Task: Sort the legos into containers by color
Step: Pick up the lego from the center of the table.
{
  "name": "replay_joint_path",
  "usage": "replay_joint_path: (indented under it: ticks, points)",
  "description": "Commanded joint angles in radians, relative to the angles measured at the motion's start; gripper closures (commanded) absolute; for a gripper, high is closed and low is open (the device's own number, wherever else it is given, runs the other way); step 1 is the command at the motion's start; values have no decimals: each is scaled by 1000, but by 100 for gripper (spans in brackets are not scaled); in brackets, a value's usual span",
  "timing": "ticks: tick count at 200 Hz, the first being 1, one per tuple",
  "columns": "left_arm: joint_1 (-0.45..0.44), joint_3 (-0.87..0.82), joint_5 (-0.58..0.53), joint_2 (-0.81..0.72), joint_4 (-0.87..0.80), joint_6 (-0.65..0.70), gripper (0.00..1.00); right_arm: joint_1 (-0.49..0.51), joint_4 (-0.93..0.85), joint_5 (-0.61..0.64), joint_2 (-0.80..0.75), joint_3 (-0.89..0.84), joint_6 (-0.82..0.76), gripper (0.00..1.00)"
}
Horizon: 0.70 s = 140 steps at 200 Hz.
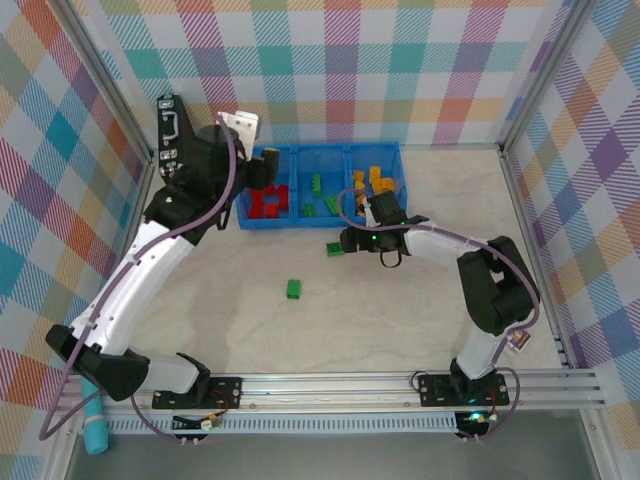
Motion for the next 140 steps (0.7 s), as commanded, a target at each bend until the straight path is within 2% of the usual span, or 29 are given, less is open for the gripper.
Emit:
replay_joint_path:
  ticks: [1, 75, 113, 140]
  points:
    - [14, -11, -48, -86, -28, 39, 29, 18, 35, 37, 39, 48, 3, 14]
    - [23, -24, -68, -118, -116, 33, 29, 34, 34, 79, 144, 122, 4, 16]
    - [24, -9, -75, -133, -153, 33, 29, 34, 23, 97, 196, 157, 13, 22]
    - [24, -12, -83, -146, -163, 33, 29, 34, 15, 99, 221, 172, 17, 33]
